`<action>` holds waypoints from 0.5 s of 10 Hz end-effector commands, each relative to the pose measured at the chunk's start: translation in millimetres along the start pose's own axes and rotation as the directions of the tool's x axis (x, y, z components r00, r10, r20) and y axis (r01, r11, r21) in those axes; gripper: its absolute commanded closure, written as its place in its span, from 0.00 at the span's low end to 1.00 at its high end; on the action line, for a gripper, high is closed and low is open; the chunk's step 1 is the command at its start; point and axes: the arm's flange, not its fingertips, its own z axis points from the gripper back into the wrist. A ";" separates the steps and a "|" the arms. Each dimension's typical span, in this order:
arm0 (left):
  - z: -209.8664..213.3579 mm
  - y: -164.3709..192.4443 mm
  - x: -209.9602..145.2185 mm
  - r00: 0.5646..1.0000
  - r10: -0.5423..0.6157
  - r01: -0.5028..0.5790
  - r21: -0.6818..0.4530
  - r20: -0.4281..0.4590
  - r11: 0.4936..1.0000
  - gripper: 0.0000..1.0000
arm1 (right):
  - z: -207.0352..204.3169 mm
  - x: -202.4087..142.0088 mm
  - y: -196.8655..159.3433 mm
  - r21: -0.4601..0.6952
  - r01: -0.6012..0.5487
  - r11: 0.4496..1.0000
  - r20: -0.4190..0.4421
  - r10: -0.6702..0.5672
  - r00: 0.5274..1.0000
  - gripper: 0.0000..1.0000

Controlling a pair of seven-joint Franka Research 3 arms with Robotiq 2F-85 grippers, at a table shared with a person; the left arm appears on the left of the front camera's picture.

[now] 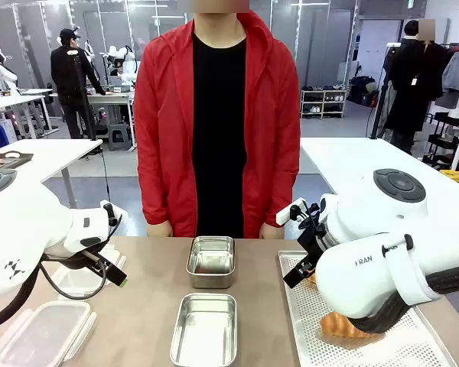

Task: Place the bread into the airtight container.
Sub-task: Pick up a Butter Roll and place it into an empty Airtight Container.

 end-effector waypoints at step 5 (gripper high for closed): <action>0.0 -0.2 0.1 1.000 0.000 0.000 0.000 0.000 1.000 0.00 | 0.0 0.0 0.0 0.000 0.000 1.000 0.000 0.000 1.000 0.00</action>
